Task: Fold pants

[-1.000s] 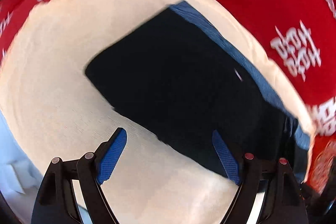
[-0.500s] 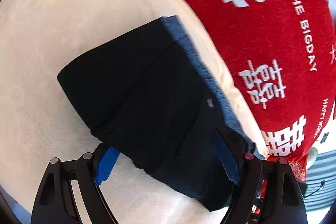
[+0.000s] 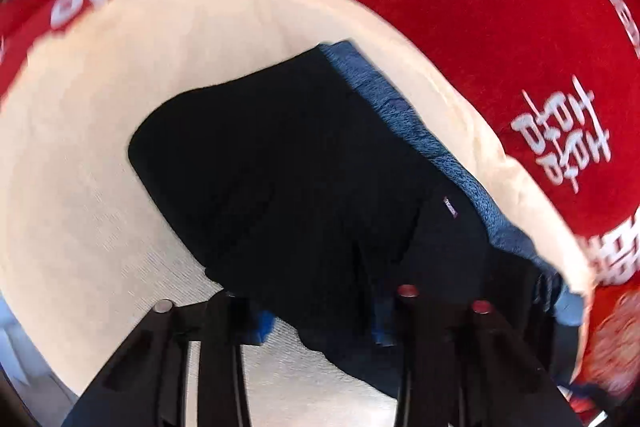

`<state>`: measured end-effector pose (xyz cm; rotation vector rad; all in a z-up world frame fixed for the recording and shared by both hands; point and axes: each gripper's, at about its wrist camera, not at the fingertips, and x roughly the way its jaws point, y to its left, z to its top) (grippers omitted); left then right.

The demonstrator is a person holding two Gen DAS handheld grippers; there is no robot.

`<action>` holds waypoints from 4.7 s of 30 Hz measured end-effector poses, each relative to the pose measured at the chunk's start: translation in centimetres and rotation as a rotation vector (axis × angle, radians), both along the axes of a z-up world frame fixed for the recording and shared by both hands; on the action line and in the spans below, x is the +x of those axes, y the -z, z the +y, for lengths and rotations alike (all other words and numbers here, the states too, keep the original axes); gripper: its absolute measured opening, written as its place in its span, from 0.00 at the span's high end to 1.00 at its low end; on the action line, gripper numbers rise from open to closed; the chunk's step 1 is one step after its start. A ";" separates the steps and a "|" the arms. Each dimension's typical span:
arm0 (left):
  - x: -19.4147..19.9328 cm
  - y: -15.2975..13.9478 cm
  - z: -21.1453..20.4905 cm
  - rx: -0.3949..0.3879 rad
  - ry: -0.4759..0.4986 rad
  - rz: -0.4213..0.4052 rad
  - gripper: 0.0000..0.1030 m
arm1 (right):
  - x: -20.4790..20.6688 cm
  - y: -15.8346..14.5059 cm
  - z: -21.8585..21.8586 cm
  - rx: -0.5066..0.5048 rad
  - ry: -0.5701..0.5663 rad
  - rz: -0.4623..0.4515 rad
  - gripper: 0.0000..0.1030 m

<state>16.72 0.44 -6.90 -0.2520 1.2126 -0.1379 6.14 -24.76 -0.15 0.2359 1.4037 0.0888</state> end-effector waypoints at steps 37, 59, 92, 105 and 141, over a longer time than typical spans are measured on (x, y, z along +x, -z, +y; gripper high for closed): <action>-8.8 -12.4 -16.4 0.360 0.532 -0.456 0.67 | 14.5 -5.5 0.0 0.556 -0.165 0.050 0.83; -22.2 -4.2 -40.4 0.454 1.074 -0.302 0.59 | -7.5 7.7 -29.1 0.698 0.393 -0.033 0.77; -12.0 -4.5 -26.9 0.363 0.472 0.090 0.31 | -12.2 2.6 -24.6 0.255 0.243 -0.034 0.69; -10.3 -5.1 -24.7 0.320 0.503 0.111 0.31 | -13.7 3.6 -23.5 0.191 0.333 0.028 0.69; -2.0 -3.7 -24.2 0.273 0.398 0.078 0.31 | -6.1 0.9 -29.7 0.244 0.510 -0.128 0.50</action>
